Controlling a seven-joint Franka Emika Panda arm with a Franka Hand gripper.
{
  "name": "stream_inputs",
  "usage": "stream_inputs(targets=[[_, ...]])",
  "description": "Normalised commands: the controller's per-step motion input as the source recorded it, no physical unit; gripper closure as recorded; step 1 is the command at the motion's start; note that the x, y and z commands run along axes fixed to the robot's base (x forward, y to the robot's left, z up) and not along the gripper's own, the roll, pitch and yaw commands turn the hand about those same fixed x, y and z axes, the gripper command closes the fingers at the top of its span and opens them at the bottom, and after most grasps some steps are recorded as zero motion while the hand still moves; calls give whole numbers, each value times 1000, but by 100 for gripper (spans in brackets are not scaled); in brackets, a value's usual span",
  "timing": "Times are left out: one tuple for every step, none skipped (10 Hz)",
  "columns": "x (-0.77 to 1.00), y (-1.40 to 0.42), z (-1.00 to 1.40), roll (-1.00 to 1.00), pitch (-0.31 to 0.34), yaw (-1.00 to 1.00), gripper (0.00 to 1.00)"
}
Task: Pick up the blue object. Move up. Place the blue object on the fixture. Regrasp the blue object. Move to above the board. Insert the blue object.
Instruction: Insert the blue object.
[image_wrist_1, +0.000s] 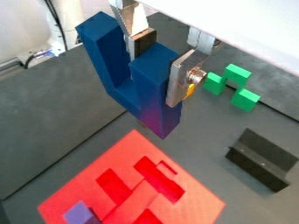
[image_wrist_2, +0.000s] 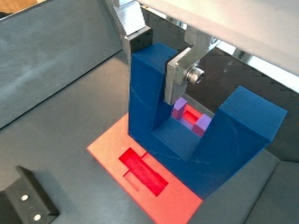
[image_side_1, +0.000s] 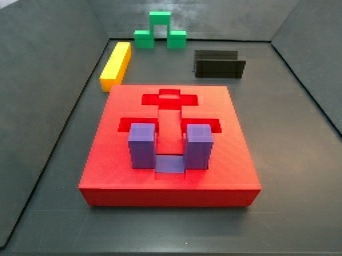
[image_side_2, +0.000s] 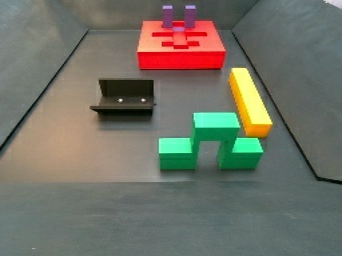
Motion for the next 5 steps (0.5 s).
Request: stream_inputs(targets=[[291, 514, 0, -424, -379, 0, 100], [440, 509, -109, -270, -423, 0, 100], [449, 486, -123, -253, -430, 0, 100], [300, 397, -80, -347, -431, 6, 100], [217, 406, -83, -394, -386, 49, 100]])
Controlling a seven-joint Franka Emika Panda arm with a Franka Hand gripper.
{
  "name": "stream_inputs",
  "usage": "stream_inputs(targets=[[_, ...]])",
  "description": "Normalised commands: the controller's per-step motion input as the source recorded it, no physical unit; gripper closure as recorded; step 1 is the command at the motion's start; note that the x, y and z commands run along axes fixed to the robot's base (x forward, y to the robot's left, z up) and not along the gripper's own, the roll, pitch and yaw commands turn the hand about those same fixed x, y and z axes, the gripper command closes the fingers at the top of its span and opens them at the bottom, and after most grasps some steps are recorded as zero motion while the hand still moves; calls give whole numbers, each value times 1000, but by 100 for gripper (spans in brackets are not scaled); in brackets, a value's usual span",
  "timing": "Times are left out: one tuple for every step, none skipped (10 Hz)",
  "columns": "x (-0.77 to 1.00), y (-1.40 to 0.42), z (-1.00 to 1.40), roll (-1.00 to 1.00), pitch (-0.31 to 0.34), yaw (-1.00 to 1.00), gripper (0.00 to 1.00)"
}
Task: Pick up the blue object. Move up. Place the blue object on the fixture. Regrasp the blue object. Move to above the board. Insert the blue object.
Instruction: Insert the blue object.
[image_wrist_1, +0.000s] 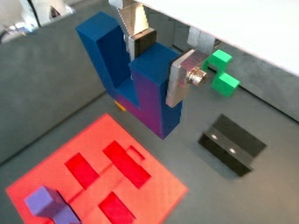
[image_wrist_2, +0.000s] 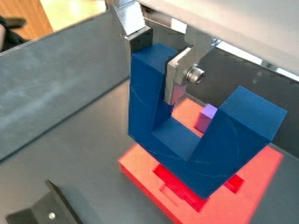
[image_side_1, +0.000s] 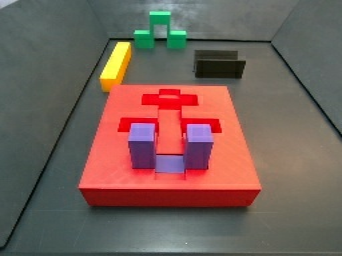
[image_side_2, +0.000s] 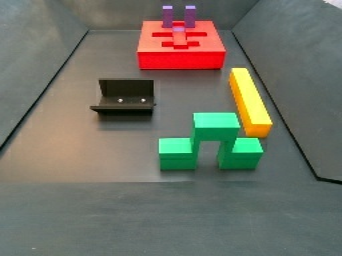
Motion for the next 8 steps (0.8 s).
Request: stream_inputs(targets=[[9, 231, -309, -357, -220, 171, 100], [0, 83, -283, -400, -49, 334, 100], [0, 0, -280, -404, 0, 411, 100], [0, 0, -349, -370, 0, 403, 100], [23, 0, -731, -180, 0, 257, 100], [43, 0, -823, -27, -3, 34, 100], [34, -120, -874, 23, -9, 0, 100], [3, -191, -840, 24, 0, 0, 100]])
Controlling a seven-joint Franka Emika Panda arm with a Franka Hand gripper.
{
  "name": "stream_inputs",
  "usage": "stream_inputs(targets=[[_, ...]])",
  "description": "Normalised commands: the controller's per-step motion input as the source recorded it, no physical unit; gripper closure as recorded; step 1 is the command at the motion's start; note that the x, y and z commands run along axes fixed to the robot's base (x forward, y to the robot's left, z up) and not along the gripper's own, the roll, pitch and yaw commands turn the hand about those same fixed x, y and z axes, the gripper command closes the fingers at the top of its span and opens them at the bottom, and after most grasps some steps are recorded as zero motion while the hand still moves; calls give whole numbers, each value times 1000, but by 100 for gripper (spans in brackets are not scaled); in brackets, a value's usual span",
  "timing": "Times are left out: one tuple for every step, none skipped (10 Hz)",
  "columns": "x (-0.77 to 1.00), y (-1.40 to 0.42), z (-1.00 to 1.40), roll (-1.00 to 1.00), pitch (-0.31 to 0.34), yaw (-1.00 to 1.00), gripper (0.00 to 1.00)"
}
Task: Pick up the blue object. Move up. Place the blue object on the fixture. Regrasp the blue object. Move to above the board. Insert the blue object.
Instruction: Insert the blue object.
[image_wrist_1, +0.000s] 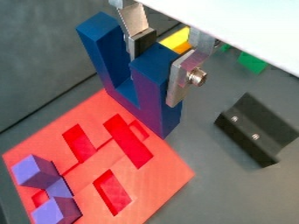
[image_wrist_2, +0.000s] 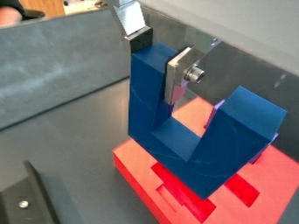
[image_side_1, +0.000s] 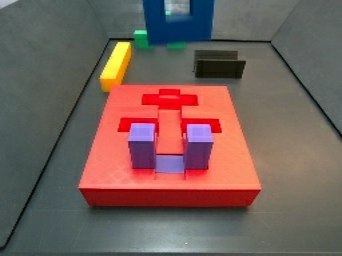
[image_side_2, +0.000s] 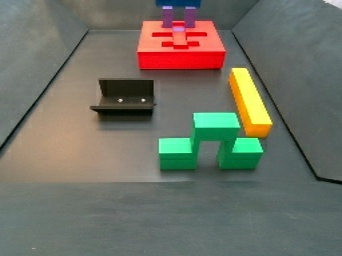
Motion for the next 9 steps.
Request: stream_inputs(targets=[[0, -157, -763, -3, 0, 0, 100], [0, -191, -626, 0, 37, -26, 100], [0, -280, -494, 111, 0, -149, 100], [9, -254, -454, 164, 0, -197, 100], [0, -211, -506, 129, 0, -214, 100], [0, -143, -446, 101, 0, -171, 100], [0, -69, -377, 44, 0, -120, 100], [-20, 0, -294, -3, 0, -3, 100], [-34, 0, -194, -83, 0, 0, 100]])
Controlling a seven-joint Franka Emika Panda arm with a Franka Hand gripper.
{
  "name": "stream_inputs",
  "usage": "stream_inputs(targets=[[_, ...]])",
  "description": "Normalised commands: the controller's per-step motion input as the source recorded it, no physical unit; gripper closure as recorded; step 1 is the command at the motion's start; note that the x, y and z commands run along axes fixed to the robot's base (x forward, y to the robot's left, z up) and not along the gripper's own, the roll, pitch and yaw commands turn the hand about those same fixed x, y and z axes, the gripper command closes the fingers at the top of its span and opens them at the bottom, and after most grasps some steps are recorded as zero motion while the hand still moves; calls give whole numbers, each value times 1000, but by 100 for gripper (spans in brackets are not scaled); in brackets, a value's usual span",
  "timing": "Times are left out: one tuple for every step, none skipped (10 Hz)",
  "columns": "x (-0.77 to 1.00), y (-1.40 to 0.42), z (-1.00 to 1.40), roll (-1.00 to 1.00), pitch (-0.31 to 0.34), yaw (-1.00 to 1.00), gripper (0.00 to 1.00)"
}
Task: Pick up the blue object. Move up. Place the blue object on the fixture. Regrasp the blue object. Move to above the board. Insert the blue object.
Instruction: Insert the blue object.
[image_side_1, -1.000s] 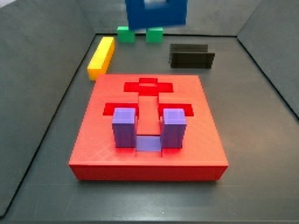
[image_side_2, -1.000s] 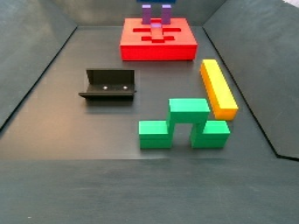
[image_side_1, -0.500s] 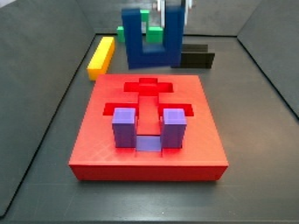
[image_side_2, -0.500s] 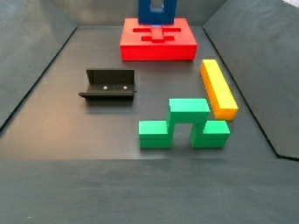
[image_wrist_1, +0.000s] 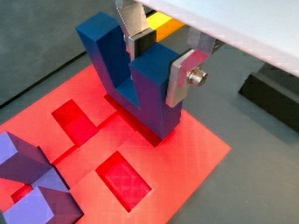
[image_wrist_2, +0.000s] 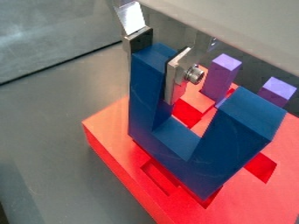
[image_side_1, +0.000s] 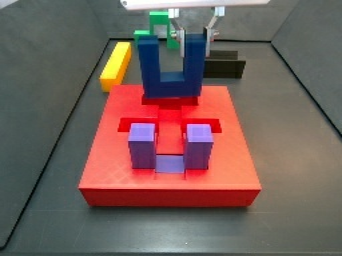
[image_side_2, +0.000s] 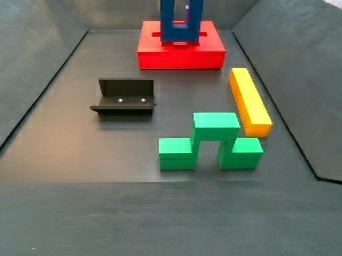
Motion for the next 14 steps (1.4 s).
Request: stream_inputs(targets=[[-20, 0, -54, -111, 0, 0, 100], [0, 0, 0, -109, 0, 0, 100], [0, 0, 0, -64, 7, 0, 100], [0, 0, 0, -33, 11, 0, 100], [0, -11, -111, -4, 4, 0, 100], [0, -160, -189, 0, 0, 0, 100], [0, -166, -191, 0, 10, 0, 100], [0, -86, -169, 0, 11, 0, 100], [0, -69, -131, 0, 9, 0, 100], [0, 0, -80, 0, 13, 0, 100], [63, 100, 0, 0, 34, -106, 100], [0, 140, -29, 0, 50, -171, 100], [77, 166, 0, 0, 67, -171, 100], [54, 140, 0, 0, 56, -169, 100]])
